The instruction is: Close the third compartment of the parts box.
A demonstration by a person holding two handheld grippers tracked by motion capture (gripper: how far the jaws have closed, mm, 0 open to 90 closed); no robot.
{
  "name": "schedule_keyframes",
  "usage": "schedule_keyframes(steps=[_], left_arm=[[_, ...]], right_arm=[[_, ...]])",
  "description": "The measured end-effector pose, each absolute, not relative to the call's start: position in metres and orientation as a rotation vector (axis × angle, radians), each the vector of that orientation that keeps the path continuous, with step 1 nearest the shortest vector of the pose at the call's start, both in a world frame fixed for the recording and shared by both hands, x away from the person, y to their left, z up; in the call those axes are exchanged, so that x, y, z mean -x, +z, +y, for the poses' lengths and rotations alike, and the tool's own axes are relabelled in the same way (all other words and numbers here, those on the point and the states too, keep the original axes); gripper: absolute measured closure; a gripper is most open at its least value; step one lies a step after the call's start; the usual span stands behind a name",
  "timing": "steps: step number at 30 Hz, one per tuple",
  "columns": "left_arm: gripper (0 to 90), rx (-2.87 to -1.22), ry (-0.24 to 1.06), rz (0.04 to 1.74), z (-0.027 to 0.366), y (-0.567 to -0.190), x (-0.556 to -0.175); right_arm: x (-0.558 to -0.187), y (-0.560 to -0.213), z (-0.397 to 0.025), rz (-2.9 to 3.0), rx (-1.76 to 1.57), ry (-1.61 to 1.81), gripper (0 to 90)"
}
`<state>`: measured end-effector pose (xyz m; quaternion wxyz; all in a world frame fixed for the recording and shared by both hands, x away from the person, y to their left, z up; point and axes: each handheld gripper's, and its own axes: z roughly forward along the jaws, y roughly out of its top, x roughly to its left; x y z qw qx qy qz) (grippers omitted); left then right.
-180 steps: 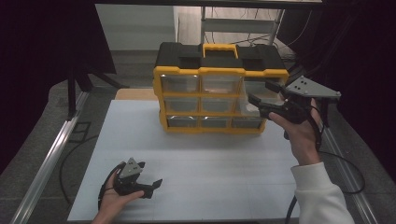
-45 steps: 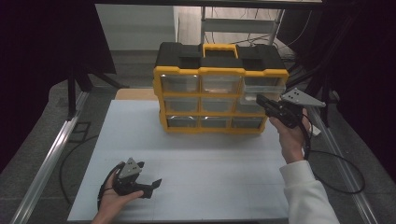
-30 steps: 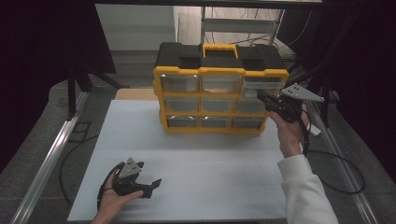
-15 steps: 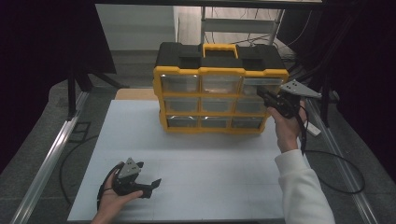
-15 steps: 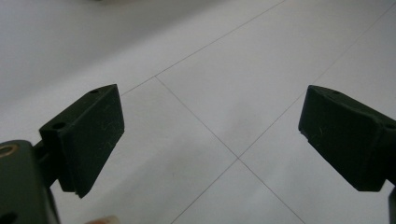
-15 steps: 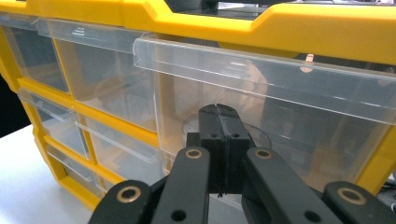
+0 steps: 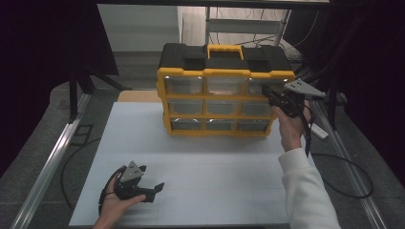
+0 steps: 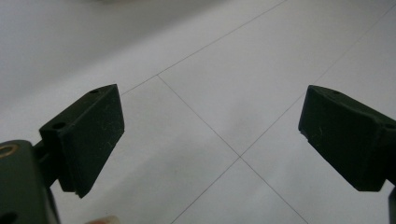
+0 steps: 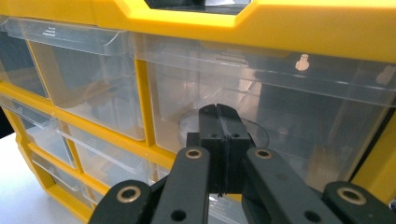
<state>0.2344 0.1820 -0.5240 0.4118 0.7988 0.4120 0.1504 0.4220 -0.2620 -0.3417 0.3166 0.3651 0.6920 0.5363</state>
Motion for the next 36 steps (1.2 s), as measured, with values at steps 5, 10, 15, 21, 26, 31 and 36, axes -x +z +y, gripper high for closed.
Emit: schedule_keyframes(steps=[5,10,15,21,26,31,36], left_arm=[[7.3,-2.010,0.380,1.036,0.182,-0.524,-0.234],[7.3,-2.011,0.380,1.037,0.182,-0.524,-0.234],[7.4,-2.014,0.382,1.036,0.182,-0.524,-0.235],[7.4,-2.011,0.380,1.040,0.182,-0.524,-0.236],[7.4,-2.010,0.377,1.037,0.181,-0.524,-0.236],[7.4,-2.009,0.380,1.033,0.181,-0.523,-0.236],[7.4,-2.013,0.382,1.031,0.181,-0.523,-0.236]], right_arm=[[-0.423,-0.343,-0.261,1.818,-0.962,1.411,89.9],[-0.423,-0.344,-0.261,1.826,-0.960,1.404,89.8],[-0.419,-0.346,-0.261,1.838,-0.948,1.415,89.8],[-0.411,-0.350,-0.262,1.853,-0.929,1.424,89.8],[-0.401,-0.354,-0.263,1.866,-0.905,1.447,89.8],[-0.389,-0.356,-0.263,1.887,-0.868,1.478,89.8],[-0.377,-0.358,-0.261,1.911,-0.828,1.499,89.2]])
